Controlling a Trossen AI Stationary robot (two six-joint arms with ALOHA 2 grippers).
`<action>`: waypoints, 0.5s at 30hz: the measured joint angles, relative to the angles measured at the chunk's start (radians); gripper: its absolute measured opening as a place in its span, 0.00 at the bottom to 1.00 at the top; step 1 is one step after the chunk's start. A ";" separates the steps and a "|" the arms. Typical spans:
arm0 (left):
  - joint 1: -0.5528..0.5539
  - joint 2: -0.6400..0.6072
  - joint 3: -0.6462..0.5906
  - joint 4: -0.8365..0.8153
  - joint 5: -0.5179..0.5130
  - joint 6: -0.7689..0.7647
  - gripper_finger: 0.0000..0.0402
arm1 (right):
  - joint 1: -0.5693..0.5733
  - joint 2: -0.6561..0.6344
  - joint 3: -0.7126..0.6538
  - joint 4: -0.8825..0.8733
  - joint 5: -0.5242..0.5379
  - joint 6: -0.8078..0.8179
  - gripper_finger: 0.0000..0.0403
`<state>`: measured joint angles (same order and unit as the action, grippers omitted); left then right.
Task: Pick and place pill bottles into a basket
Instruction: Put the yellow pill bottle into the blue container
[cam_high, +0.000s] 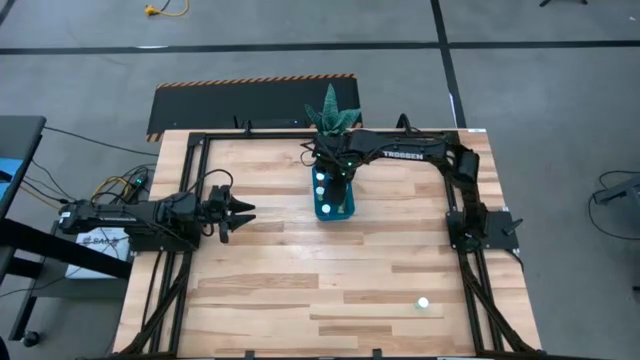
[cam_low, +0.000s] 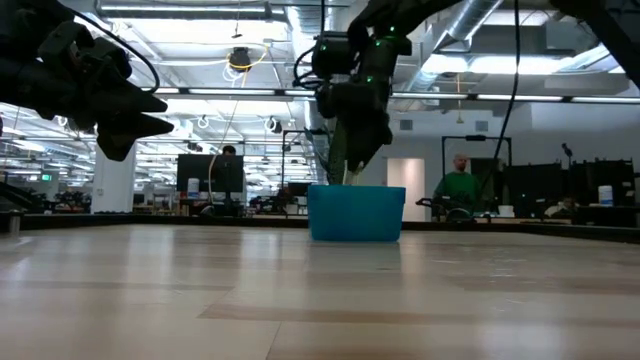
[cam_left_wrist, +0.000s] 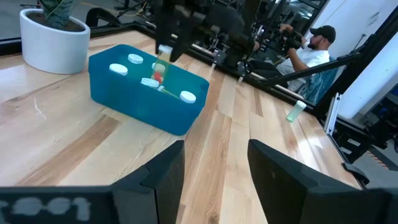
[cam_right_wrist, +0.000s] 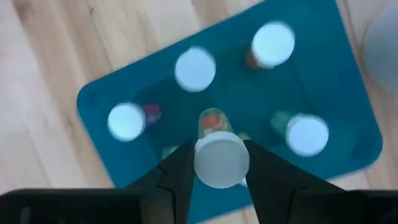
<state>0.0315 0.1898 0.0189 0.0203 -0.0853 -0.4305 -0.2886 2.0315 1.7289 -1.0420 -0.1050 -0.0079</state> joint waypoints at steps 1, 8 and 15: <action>0.000 0.000 0.000 0.000 0.000 0.000 0.41 | 0.000 0.005 -0.001 -0.004 0.001 0.000 0.30; 0.000 0.000 0.000 -0.001 0.000 0.000 0.41 | 0.014 0.021 -0.003 -0.007 0.002 -0.003 0.31; 0.000 0.000 0.000 -0.001 0.000 0.000 0.41 | 0.023 0.050 -0.005 0.013 0.001 -0.002 0.35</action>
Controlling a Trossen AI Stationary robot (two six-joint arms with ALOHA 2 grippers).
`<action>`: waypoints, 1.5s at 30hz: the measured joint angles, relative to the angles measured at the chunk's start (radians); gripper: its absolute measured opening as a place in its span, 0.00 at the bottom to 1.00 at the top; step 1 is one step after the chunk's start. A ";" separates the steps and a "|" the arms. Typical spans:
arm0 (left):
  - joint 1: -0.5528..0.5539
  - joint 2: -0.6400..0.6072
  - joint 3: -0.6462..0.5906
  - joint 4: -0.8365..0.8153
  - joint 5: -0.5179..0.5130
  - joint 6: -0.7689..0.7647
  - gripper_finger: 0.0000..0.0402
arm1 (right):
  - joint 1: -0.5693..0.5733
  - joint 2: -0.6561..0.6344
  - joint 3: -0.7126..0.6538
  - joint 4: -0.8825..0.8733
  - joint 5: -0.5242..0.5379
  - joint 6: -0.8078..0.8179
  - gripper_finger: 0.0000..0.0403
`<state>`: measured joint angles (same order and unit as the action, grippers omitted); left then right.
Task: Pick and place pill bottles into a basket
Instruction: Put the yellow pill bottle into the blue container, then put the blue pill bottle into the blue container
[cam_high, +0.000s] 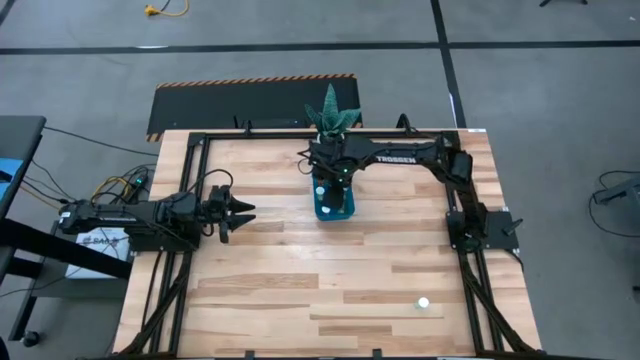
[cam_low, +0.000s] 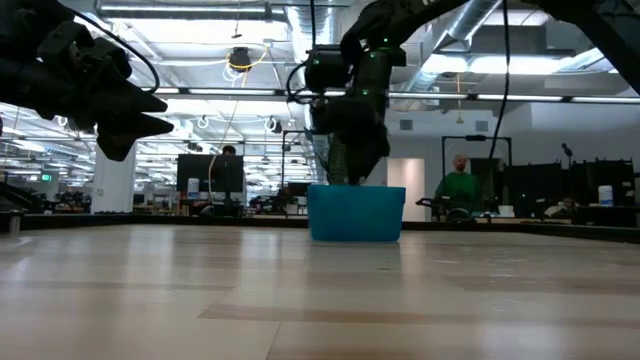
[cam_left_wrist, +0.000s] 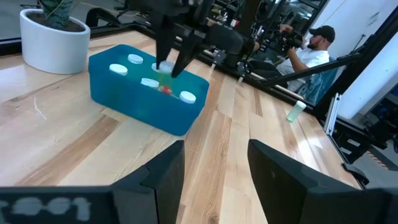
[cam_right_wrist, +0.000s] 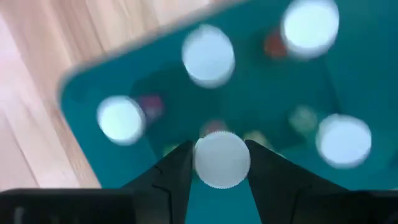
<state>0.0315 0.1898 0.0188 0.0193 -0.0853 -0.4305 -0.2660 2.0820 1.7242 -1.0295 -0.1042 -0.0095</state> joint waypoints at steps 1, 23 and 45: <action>0.000 0.000 0.000 0.000 0.000 0.000 0.41 | 0.003 0.004 0.004 0.022 -0.001 0.001 0.35; 0.000 0.000 -0.001 0.000 0.000 0.000 0.41 | 0.081 -0.094 0.176 -0.219 -0.015 0.015 0.53; 0.000 0.000 -0.001 0.000 0.000 0.000 0.41 | 0.790 -0.715 -0.605 -0.053 0.103 1.060 0.59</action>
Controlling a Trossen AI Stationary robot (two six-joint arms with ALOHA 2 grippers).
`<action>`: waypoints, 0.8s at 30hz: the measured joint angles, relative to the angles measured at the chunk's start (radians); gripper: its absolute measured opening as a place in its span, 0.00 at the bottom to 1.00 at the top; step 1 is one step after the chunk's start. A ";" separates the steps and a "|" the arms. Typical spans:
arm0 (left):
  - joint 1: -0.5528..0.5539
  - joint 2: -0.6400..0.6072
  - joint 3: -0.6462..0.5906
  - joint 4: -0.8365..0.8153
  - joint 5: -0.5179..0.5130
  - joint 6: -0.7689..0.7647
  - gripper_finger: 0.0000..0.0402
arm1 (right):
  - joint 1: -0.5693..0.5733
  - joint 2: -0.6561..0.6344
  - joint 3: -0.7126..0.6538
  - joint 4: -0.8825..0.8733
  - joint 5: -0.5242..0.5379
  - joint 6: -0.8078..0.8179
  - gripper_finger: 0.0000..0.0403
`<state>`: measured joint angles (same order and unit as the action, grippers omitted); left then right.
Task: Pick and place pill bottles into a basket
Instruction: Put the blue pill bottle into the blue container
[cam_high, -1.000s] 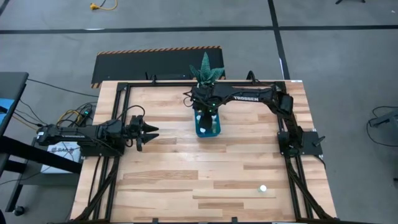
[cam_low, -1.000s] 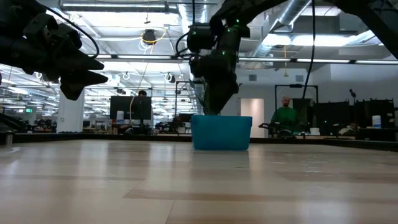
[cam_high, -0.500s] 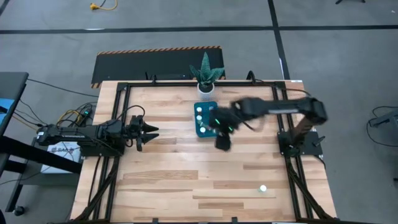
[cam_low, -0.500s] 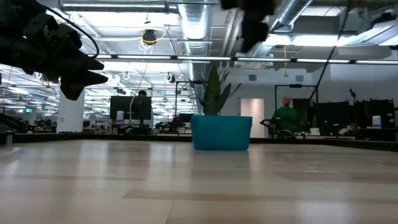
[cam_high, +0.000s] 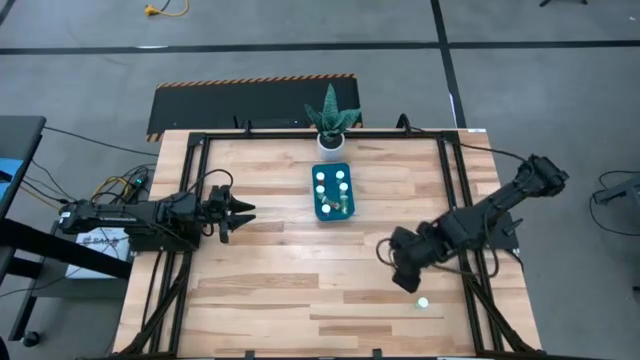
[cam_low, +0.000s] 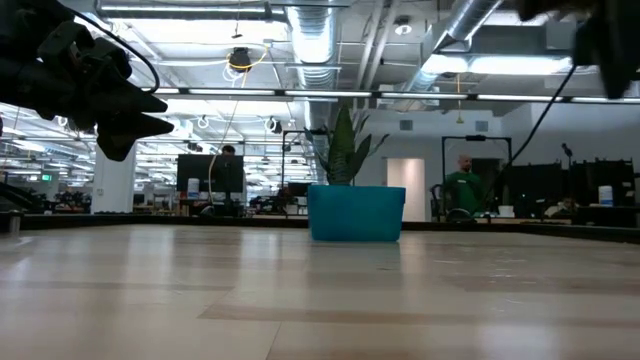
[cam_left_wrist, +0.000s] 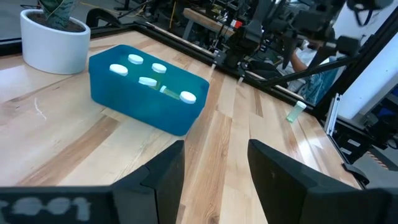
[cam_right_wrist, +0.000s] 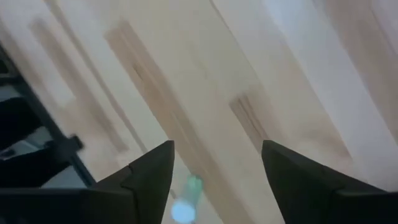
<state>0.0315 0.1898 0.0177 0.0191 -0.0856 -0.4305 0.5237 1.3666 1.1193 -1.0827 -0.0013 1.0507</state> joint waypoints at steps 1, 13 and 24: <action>0.000 0.000 0.000 0.000 0.000 0.000 0.41 | 0.023 0.001 -0.006 -0.016 0.000 0.028 0.60; 0.000 0.000 0.000 0.000 0.000 0.000 0.41 | 0.256 0.001 -0.109 0.089 0.000 0.414 0.66; 0.000 0.000 0.000 0.000 0.000 0.000 0.41 | 0.370 0.111 -0.121 0.230 -0.001 0.528 0.66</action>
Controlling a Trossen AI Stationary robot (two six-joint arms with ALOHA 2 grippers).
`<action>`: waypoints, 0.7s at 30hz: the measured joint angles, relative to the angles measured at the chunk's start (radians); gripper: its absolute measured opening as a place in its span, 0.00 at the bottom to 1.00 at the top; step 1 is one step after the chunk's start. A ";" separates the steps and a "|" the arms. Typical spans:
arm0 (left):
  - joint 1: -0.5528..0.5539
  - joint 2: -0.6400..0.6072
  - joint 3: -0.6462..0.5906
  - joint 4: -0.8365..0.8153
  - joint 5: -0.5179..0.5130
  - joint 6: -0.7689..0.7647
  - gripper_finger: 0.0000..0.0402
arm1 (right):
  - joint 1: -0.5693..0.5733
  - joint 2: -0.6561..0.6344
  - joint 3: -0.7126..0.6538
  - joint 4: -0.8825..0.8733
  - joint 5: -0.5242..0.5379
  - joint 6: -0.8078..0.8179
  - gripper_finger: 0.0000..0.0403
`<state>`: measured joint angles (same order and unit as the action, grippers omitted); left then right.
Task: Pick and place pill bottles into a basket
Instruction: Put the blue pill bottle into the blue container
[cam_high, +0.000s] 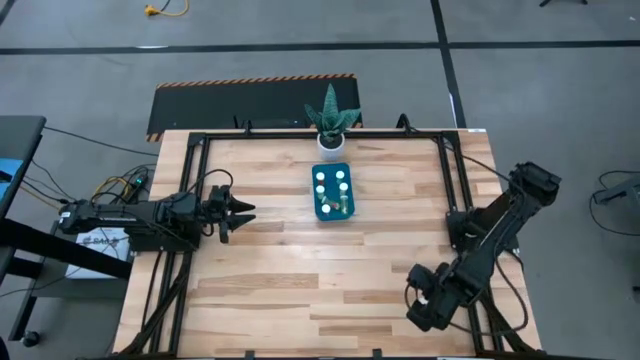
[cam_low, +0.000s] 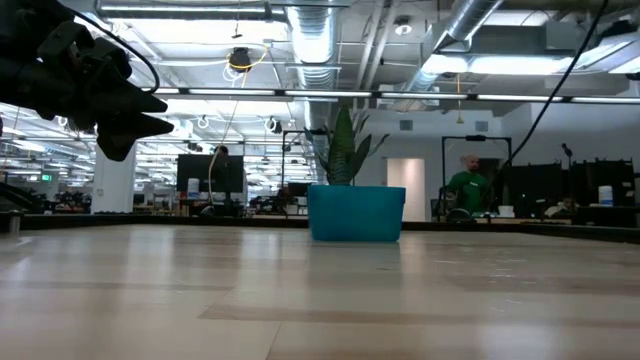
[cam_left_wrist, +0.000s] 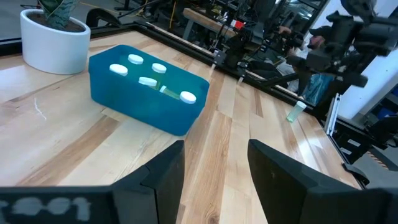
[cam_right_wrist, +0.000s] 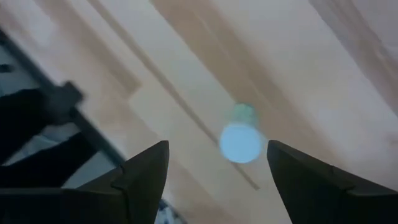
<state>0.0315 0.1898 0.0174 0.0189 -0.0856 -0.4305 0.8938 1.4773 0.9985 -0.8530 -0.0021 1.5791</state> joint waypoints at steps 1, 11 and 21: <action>0.000 0.000 0.000 0.000 0.000 0.000 0.41 | 0.005 0.013 0.000 -0.007 -0.001 0.000 0.66; 0.000 0.000 0.000 0.000 0.000 0.000 0.41 | 0.014 0.125 0.000 0.037 -0.030 -0.016 0.66; 0.000 0.000 0.000 0.000 0.000 0.000 0.41 | -0.028 0.148 0.000 0.039 -0.052 -0.016 0.43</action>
<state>0.0315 0.1898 0.0174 0.0189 -0.0856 -0.4305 0.8661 1.6250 0.9981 -0.8136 -0.0544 1.5634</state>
